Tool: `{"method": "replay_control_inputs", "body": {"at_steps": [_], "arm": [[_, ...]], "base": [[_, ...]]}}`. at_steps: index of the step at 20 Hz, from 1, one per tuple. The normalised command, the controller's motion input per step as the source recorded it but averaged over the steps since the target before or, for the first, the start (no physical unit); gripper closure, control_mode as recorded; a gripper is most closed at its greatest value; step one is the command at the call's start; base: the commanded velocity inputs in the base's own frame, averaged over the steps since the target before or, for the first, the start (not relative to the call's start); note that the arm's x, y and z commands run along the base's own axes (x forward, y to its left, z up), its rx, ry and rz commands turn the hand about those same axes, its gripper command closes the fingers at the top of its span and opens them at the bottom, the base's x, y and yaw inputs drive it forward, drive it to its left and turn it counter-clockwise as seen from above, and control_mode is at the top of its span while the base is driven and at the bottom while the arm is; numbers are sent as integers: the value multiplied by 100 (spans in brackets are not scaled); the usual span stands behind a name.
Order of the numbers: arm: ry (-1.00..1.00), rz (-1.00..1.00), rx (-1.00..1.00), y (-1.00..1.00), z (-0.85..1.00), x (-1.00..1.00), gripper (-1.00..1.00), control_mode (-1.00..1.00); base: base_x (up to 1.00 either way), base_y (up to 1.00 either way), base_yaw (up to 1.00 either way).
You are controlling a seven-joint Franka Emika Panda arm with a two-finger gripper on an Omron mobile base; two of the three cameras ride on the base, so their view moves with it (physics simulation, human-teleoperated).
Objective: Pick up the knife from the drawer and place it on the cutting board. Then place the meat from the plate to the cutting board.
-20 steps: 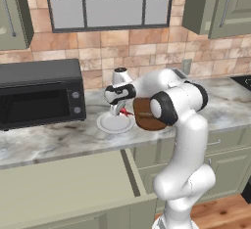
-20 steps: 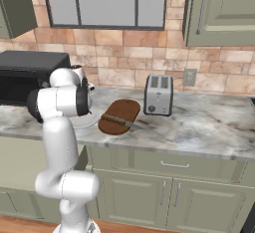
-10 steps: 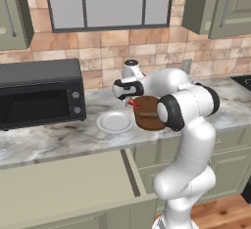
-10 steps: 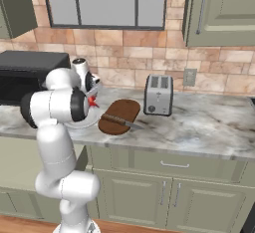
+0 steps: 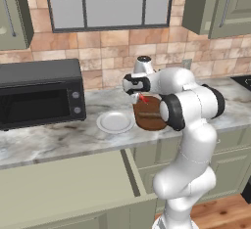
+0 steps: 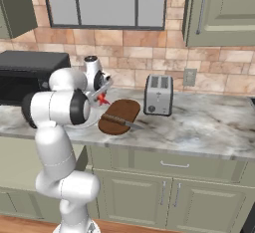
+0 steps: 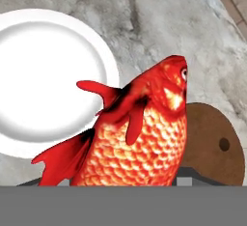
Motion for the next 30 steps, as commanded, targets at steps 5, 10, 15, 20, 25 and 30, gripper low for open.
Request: {"method": "replay_control_inputs", "body": {"at_steps": [5, 10, 15, 20, 25, 30], "arm": [[1, 6, 0, -47, 7, 22, 100, -100], [9, 5, 0, -31, -4, 25, 100, -100], [13, 4, 0, -19, -14, 26, 100, -100], [10, 2, 0, -16, -19, 24, 100, -100], [9, 1, 0, -11, -25, 23, 100, -100], [8, 1, 0, -4, -34, 22, 100, -100]], "base": [[0, 0, 0], [0, 0, 0], [0, 0, 0], [0, 0, 0], [0, 0, 0], [0, 0, 0]]}}
